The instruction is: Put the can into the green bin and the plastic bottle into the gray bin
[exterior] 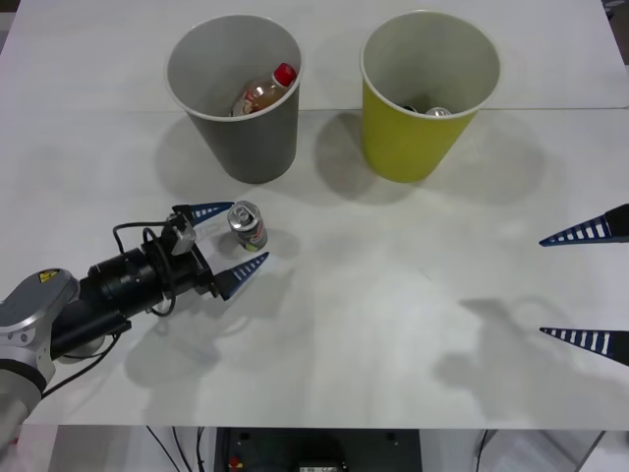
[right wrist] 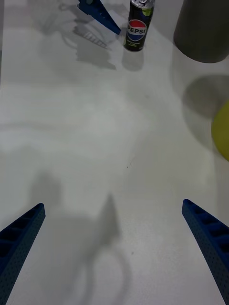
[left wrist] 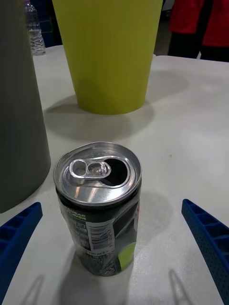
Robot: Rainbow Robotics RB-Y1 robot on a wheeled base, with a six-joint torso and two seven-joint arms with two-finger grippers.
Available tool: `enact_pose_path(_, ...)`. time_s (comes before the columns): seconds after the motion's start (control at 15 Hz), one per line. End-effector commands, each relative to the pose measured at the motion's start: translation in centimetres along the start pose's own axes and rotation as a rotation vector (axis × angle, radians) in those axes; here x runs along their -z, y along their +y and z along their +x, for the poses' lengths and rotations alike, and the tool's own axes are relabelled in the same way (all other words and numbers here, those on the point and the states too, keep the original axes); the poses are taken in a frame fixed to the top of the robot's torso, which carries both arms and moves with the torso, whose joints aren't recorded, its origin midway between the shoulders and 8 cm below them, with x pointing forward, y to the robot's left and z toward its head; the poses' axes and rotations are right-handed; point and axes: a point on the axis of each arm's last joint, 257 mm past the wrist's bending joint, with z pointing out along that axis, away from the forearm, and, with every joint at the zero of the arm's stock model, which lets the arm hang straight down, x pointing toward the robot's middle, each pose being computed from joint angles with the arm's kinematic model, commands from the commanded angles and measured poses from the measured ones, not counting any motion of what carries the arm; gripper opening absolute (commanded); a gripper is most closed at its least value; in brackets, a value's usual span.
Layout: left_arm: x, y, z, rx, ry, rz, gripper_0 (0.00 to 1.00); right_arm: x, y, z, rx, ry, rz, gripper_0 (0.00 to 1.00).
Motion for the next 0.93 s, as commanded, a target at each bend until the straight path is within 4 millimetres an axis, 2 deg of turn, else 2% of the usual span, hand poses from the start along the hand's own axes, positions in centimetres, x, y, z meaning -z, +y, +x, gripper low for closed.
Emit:
enact_pose_path(0.07,-1.0,-0.1,-0.1,-0.012,0.009,0.000,1.00,0.0,0.0,0.0,0.000,0.000,0.000,1.00)
enact_pose_path(0.53,-2.8,-0.1,-0.3,0.012,0.001,-0.001,1.00,0.0,0.0,0.0,0.000,0.000,0.000,1.00)
enact_pose_path(0.6,-2.9,-0.2,-0.3,0.013,0.000,0.000,0.83,0.0,0.0,0.0,0.000,0.000,0.000,1.00)
enact_pose_path(0.67,-2.9,-0.2,-0.3,0.014,0.000,0.000,0.24,0.0,0.0,0.0,0.000,0.000,0.000,1.00)
enact_pose_path(0.73,-2.9,-0.3,-0.3,0.011,0.002,0.002,0.01,0.0,0.0,0.0,0.000,0.000,0.000,1.00)
enact_pose_path(0.93,-2.9,-0.3,-0.3,0.010,0.003,0.004,0.00,0.0,0.0,0.0,0.000,0.000,0.000,1.00)
